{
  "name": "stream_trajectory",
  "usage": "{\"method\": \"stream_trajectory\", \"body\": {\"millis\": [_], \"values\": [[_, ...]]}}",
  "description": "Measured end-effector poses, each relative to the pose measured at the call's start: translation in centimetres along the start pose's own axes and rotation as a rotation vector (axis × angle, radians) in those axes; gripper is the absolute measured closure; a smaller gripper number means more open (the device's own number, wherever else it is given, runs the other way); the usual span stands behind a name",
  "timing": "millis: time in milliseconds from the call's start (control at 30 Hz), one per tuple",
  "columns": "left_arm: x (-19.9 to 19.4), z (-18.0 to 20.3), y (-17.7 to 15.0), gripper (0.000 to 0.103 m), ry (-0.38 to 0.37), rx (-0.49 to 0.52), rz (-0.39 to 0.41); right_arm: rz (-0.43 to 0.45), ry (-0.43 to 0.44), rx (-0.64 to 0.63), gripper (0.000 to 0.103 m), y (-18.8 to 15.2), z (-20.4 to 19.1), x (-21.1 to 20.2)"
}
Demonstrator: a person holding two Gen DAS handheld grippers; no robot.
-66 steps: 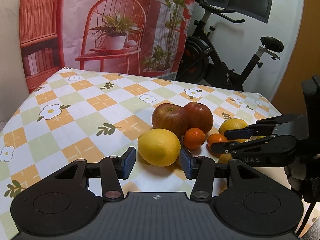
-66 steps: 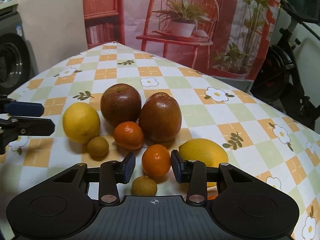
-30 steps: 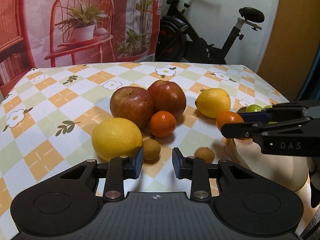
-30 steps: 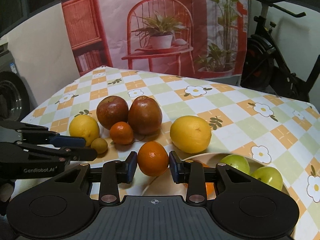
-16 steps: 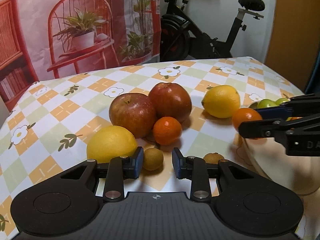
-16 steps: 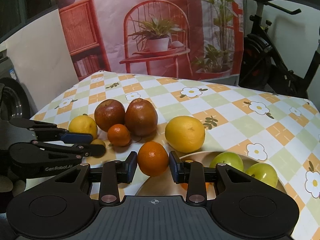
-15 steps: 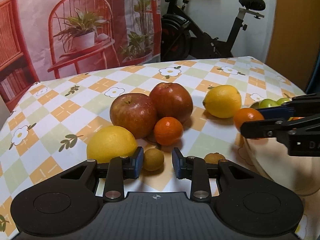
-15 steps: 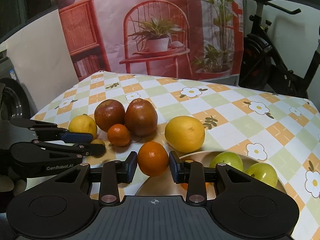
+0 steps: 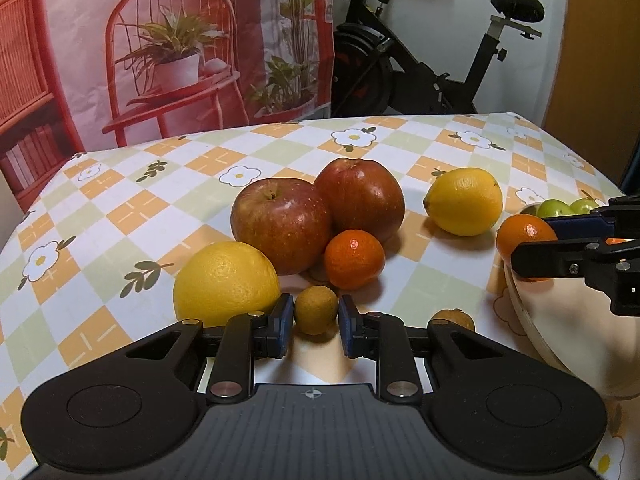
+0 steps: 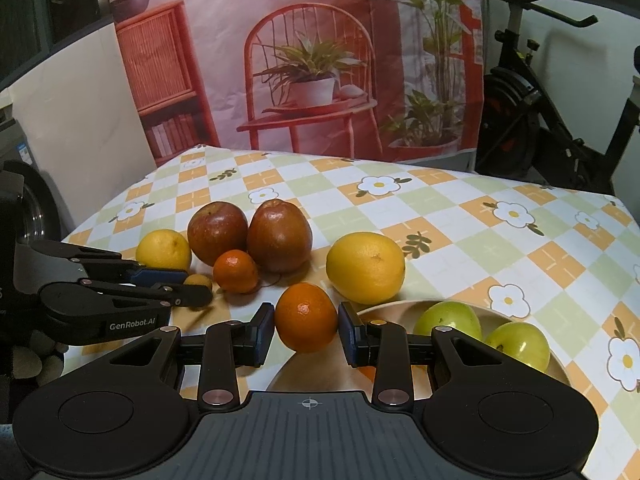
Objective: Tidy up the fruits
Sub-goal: 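Carry the right gripper's mandarin over the plate while the left gripper carries the kiwi there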
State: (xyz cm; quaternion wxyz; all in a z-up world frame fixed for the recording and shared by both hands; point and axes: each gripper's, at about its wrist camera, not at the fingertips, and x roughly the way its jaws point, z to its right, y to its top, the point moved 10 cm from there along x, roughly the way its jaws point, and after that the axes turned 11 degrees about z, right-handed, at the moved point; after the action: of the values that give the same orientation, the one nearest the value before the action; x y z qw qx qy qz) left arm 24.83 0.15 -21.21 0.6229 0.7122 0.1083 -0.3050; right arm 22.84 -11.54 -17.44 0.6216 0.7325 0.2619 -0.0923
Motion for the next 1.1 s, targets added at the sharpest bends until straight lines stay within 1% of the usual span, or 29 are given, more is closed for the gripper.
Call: {"method": "stream_trajectory", "body": {"millis": [133,267,433,633,733,867,1100], "values": [[-0.3,0.1,0.2,0.077,-0.004,-0.009,0.012,0.004,-0.002,0.003,0.071,0.0,0.1,-0.3],[-1.7,0.7,1.2,0.077,-0.009,-0.004,0.056,0.018,-0.005,0.010,0.071,0.1,0.5,-1.0],[-3.5,2.4,3.2,0.077,-0.050,0.008,0.126,0.042,-0.012,0.029,0.071,0.3,1.4,-2.5],[-4.5,4.8,4.6,0.077,-0.119,0.016,0.167,0.076,-0.057,0.051,0.071,0.5,3.7,-4.7],[-4.7,6.2,4.9,0.077,-0.160,0.024,0.171,0.085,-0.083,0.064,0.071,0.3,5.1,-5.8],[-4.4,8.6,4.6,0.077,-0.215,0.057,0.156,0.091,-0.118,0.080,0.071,-0.4,6.9,-7.2],[-2.5,12.2,3.2,0.077,-0.285,0.121,0.104,0.089,-0.151,0.119,0.071,-2.0,9.1,-9.1]]}}
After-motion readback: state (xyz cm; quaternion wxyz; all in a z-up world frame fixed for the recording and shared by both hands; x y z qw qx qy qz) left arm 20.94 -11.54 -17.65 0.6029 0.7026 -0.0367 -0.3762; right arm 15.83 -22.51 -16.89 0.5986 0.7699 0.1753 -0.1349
